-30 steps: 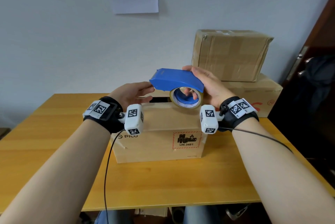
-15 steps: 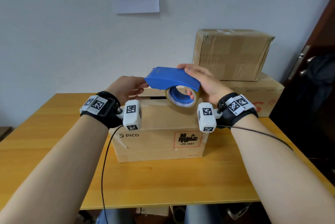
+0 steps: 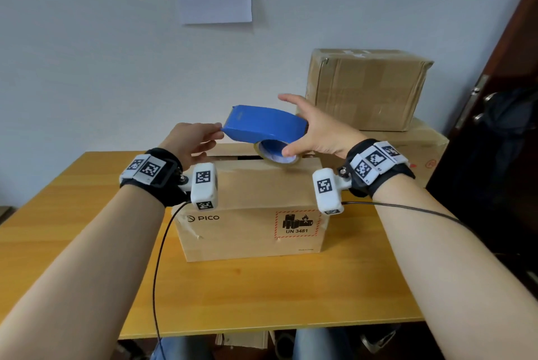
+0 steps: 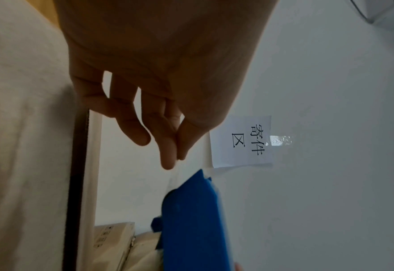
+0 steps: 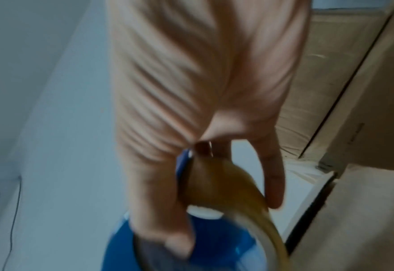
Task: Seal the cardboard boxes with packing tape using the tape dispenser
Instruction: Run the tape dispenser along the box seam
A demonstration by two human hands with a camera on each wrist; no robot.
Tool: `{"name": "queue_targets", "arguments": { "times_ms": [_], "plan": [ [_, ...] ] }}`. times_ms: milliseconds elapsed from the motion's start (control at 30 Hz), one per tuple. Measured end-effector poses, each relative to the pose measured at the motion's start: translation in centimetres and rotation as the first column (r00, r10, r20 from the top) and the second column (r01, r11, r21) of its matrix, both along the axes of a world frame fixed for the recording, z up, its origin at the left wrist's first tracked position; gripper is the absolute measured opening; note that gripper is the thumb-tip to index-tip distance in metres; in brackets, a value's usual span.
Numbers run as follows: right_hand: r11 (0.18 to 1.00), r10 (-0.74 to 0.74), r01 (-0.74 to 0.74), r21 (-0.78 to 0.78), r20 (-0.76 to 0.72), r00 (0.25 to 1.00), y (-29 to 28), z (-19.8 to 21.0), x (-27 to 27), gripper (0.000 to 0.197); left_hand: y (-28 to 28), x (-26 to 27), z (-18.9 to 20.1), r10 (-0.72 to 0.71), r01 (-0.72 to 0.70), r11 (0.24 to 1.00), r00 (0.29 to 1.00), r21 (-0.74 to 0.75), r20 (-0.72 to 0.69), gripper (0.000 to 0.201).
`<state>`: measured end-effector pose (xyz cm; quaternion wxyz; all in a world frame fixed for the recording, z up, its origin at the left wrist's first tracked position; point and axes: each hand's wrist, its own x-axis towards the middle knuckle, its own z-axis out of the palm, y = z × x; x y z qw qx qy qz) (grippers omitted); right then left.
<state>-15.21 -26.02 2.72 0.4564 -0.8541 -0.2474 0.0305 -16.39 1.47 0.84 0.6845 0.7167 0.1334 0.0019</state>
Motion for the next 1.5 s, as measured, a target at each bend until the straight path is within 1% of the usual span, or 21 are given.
{"name": "queue_targets", "arguments": {
  "times_ms": [67, 133, 200, 300, 367, 433, 533, 600, 667, 733, 800, 867, 1033, 1100, 1167, 1300, 1400, 1500],
  "plan": [
    [0.995, -0.084, 0.088, -0.042, 0.102, 0.991, 0.6, 0.0, 0.0, 0.104, -0.1, 0.2, 0.0, 0.028, -0.028, 1.000, 0.998, 0.003, 0.047, 0.009],
    [0.982, -0.170, 0.180, -0.049, 0.167, 0.971, 1.1, 0.1, 0.2, 0.099, -0.2, 0.5, -0.1, 0.061, -0.060, 0.998, 0.995, -0.020, 0.083, 0.010],
    [0.966, -0.237, 0.252, -0.058, 0.193, 0.952, 1.4, -0.1, 1.0, 0.085, -0.1, 0.6, -0.4, 0.079, -0.077, 0.997, 0.992, -0.024, 0.096, 0.010],
    [0.927, -0.270, 0.313, -0.205, 0.214, 0.939, 2.2, -0.6, 2.1, 0.060, -0.1, 0.6, -0.7, 0.090, -0.090, 0.996, 0.992, 0.006, 0.086, 0.011],
    [0.915, -0.285, 0.333, -0.229, 0.215, 0.934, 2.6, -0.9, 2.5, 0.043, -0.1, 0.5, -1.1, 0.089, -0.089, 0.996, 0.995, -0.005, 0.045, 0.012],
    [0.906, -0.296, 0.340, -0.254, 0.193, 0.935, 2.8, -1.2, 2.6, 0.035, 0.0, 0.4, -1.8, 0.076, -0.077, 0.997, 0.997, -0.033, -0.016, 0.011],
    [0.870, -0.297, 0.341, -0.355, 0.173, 0.939, 2.8, -2.5, 2.8, 0.033, 0.3, 0.7, -3.3, 0.052, -0.054, 0.998, 0.995, -0.020, -0.084, 0.011],
    [0.846, -0.324, 0.363, -0.391, 0.163, 0.932, 2.8, -3.3, 2.8, 0.034, 0.2, 1.0, -3.8, 0.047, -0.043, 0.998, 0.994, 0.041, -0.094, 0.009],
    [0.837, -0.345, 0.365, -0.409, 0.123, 0.930, 2.8, -3.7, 3.0, 0.034, 0.0, 1.3, -4.1, 0.046, -0.037, 0.995, 0.995, 0.093, -0.091, 0.010],
    [0.830, -0.349, 0.349, -0.435, 0.082, 0.933, 2.9, -3.8, 3.2, 0.040, 0.1, 1.5, -4.3, 0.051, -0.041, 0.993, 0.994, 0.109, -0.094, 0.012],
    [0.816, -0.379, 0.365, -0.448, 0.061, 0.923, 3.0, -4.0, 3.1, 0.047, 0.3, 1.7, -4.5, 0.054, -0.045, 0.994, 0.993, 0.095, -0.104, 0.014],
    [0.810, -0.418, 0.398, -0.430, 0.050, 0.907, 3.2, -4.2, 3.0, 0.047, 0.6, 1.7, -4.5, 0.047, -0.039, 0.997, 0.994, 0.073, -0.103, 0.011],
    [0.837, -0.441, 0.406, -0.368, -0.013, 0.898, 3.3, -4.1, 2.8, 0.031, 0.6, 1.6, -4.6, 0.032, -0.017, 0.993, 0.991, 0.116, -0.129, 0.012],
    [0.845, -0.454, 0.417, -0.336, -0.038, 0.890, 2.9, -4.2, 2.6, 0.032, 0.7, 1.6, -4.7, 0.021, -0.008, 0.996, 0.990, 0.090, -0.137, 0.012],
    [0.852, -0.467, 0.429, -0.300, -0.066, 0.882, 2.6, -4.4, 2.4, 0.038, 0.7, 1.6, -4.7, 0.018, -0.010, 0.998, 0.990, 0.060, -0.140, 0.011],
    [0.845, -0.500, 0.465, -0.264, -0.081, 0.862, 1.8, -4.4, 2.3, 0.045, 1.3, 1.3, -4.9, 0.051, -0.052, 0.999, 0.992, -0.010, -0.119, 0.009],
    [0.823, -0.545, 0.510, -0.251, -0.097, 0.833, 0.1, -4.3, 2.2, 0.037, 2.1, 1.0, -5.0, 0.077, -0.088, 0.992, 0.990, -0.095, -0.116, 0.010],
    [0.813, -0.562, 0.525, -0.252, -0.102, 0.821, -0.7, -4.4, 2.0, 0.034, 1.8, 0.9, -5.1, 0.084, -0.092, 0.994, 0.991, -0.065, -0.105, 0.010]
  ]
}}
